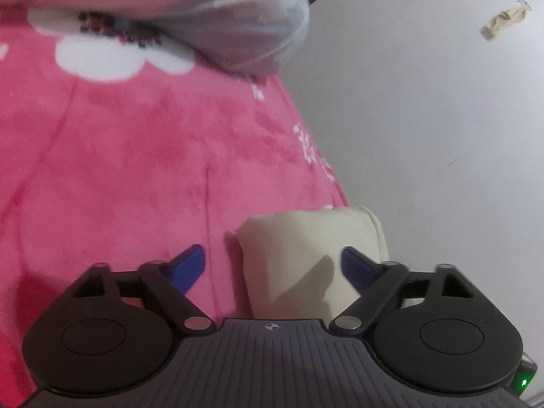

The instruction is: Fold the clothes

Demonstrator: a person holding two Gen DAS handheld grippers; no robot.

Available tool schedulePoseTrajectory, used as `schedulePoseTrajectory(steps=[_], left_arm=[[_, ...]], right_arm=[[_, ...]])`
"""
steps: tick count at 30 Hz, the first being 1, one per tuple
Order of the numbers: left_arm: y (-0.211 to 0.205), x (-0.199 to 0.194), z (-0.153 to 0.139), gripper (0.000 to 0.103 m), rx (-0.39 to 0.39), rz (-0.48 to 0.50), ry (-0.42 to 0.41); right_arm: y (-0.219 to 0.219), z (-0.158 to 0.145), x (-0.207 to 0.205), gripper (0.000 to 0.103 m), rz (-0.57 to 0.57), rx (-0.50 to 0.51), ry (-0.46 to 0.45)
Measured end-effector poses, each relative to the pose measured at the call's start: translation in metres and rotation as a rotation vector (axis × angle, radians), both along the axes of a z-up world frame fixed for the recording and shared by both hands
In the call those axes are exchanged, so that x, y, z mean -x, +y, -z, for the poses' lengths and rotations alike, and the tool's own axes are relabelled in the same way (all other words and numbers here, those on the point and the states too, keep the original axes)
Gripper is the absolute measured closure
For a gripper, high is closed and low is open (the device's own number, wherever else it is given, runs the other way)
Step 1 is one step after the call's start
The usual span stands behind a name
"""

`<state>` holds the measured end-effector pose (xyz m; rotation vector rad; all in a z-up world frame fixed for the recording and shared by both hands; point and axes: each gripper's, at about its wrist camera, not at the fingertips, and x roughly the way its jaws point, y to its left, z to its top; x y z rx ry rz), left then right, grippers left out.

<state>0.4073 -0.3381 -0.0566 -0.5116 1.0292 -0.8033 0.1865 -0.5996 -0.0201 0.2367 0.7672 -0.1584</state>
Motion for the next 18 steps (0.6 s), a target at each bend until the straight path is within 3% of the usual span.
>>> schedulePoseTrajectory(steps=[6, 9, 11, 13, 14, 17, 18], left_arm=[[-0.011, -0.014, 0.021, 0.055, 0.098, -0.009, 0.077], [-0.014, -0.008, 0.014, 0.070, 0.095, 0.018, -0.030], [-0.017, 0.001, 0.006, 0.071, 0.072, 0.044, -0.138], [-0.024, 0.000, 0.011, 0.071, 0.006, 0.045, -0.183], [-0.025, -0.003, 0.016, 0.070, -0.023, 0.039, -0.174], [-0.017, -0.009, 0.023, 0.064, 0.011, -0.006, -0.090], [-0.013, -0.008, 0.022, 0.055, 0.026, -0.026, -0.065]], right_arm=[[0.000, 0.003, -0.003, 0.077, -0.001, -0.001, -0.016], [0.000, 0.003, -0.001, 0.077, -0.005, -0.001, -0.019], [0.000, 0.003, 0.000, 0.076, -0.010, 0.001, -0.023], [-0.001, 0.004, 0.001, 0.076, -0.015, -0.004, -0.031], [-0.002, 0.005, 0.001, 0.077, -0.017, -0.006, -0.035], [-0.001, 0.006, 0.000, 0.076, -0.018, -0.004, -0.039], [0.000, 0.006, 0.000, 0.076, -0.018, 0.003, -0.036]])
